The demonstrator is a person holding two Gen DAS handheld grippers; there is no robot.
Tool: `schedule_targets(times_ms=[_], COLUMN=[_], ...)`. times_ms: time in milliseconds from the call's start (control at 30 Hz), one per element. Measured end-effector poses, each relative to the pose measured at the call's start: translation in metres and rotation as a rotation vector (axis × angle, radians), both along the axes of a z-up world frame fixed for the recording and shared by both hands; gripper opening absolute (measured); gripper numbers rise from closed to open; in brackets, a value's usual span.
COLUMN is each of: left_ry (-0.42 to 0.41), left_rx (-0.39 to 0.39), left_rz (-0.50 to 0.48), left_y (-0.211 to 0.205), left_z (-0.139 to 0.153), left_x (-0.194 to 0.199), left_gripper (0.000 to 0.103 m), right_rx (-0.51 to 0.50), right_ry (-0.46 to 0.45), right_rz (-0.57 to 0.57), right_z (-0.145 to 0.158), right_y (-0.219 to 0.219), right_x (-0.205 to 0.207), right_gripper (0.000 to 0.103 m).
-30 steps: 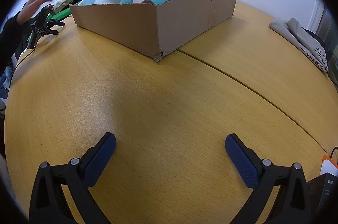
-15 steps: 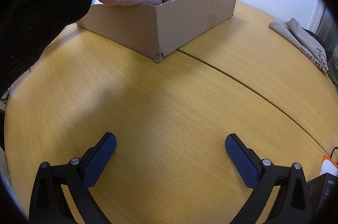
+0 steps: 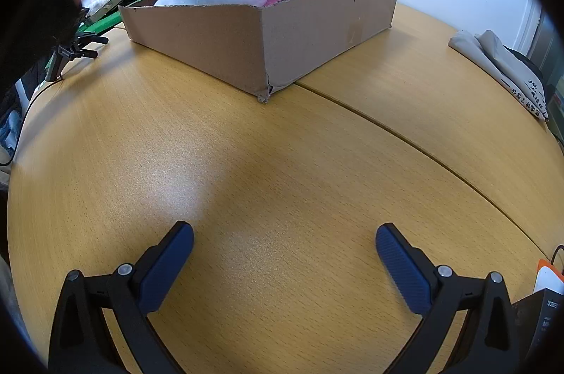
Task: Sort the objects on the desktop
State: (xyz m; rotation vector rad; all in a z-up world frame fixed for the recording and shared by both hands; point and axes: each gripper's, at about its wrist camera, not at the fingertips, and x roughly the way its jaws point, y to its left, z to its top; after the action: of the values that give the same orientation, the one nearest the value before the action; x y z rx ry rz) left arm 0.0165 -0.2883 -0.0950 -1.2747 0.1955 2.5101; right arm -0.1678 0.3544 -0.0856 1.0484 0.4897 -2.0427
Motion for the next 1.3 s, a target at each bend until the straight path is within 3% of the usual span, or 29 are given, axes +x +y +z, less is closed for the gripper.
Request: schedule_targets(times_ms=[367,433,800,1300], left_ry=[0.003,-0.006,-0.001,0.000], left_rx=[-0.003,0.010,-0.002,-0.006], left_rz=[0.000,-0.008,-0.003,-0.005], left_y=[0.000,-0.008,-0.003,-0.002], left_z=[-0.002,-0.005,0.000,0.000], left_x=[-0.012,0.006,0.005,-0.022], left_gripper=[0.103,0.103,0.103,0.103], right_rx=[0.002,0.002,0.001,0.000], right_ry=[0.003,0.003,0.003,0.003], right_rz=[0.000,-0.001,-0.001,-0.001], right_z=[0.000,0.000,0.000,0.000], right_y=[0.000,0.000,0.000,0.000], right_x=[0.004,0.004,0.005,0.005], right_gripper=[0.103,0.103,0.103,0.103])
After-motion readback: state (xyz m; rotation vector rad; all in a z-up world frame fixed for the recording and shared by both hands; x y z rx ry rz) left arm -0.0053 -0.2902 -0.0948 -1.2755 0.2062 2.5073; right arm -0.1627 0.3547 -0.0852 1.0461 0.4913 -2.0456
